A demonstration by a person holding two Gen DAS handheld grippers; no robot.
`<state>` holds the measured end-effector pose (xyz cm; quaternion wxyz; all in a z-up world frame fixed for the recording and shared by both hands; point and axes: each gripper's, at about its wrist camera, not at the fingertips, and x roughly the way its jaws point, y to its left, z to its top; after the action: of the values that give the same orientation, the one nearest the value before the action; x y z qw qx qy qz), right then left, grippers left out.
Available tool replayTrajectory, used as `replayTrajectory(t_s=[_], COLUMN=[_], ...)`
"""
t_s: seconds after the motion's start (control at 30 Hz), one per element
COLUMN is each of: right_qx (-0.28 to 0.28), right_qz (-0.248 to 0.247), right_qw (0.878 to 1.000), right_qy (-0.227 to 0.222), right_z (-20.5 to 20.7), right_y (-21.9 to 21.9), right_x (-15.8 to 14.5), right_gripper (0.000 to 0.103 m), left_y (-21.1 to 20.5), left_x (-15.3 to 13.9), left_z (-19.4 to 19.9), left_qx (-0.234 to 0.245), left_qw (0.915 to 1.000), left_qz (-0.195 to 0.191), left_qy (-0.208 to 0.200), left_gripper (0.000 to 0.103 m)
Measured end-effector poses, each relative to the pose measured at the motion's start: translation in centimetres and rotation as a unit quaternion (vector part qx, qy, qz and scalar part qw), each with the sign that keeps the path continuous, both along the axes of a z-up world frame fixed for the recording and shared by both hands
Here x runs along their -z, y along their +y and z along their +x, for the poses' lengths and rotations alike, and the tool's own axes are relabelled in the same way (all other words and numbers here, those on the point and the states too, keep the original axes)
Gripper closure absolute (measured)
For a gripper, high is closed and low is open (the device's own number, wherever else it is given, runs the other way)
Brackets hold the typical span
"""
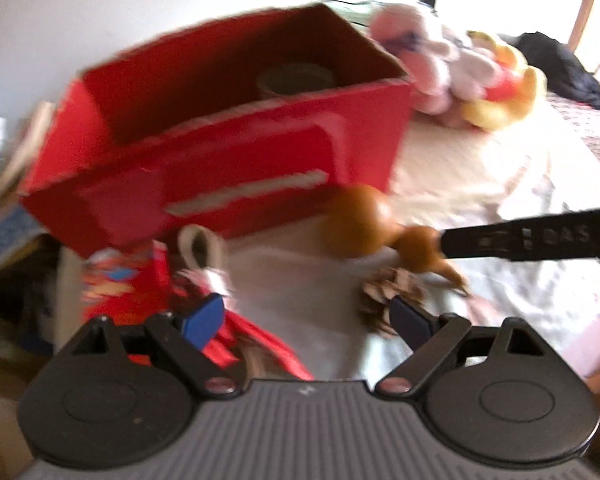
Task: Organize objects
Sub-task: 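Close the right gripper on the brown pine cone beside the orange gourd, then lift the pine cone with the right gripper and carry it over the box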
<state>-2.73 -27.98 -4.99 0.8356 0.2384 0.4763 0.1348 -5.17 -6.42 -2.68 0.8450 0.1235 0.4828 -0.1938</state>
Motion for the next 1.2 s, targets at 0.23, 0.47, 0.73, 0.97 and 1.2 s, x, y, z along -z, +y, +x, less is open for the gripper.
replayTrajectory(t_s=[0.23,0.47,0.73,0.97,1.2], right_qx=[-0.005,-0.004,0.01,0.004,-0.006], right_qz=[0.075,0.101,0.132,0.125,0.108], right_qw=[0.996,0.991,0.987,0.987,0.992], right_qy=[0.056,0.083,0.091,0.096,0.063], right_z=[0.4,1.0,1.8,1.9,0.8], right_y=[-0.7,0.0,-0.4,-0.4,0.8], right_x=[2.1,3.7,4.6,3.7,-0.5], right_gripper=[0.071,0.065,0.06,0.064,0.068], left_y=[-0.3,-0.4,-0.2,0.3,2.3], left_x=[2.7,4.3,5.8,5.3,1.5], left_z=[0.5,1.0,2.4,2.7,2.3], left_qx=[0.001,0.005,0.012,0.04,0.092], left_qw=[0.9957,0.9895,0.9847,0.9858,0.9806], left_qz=[-0.076,-0.122,-0.143,-0.136,-0.16], left_qy=[0.053,0.078,0.099,0.09,0.064], left_gripper=[0.024,0.033,0.054,0.055,0.055])
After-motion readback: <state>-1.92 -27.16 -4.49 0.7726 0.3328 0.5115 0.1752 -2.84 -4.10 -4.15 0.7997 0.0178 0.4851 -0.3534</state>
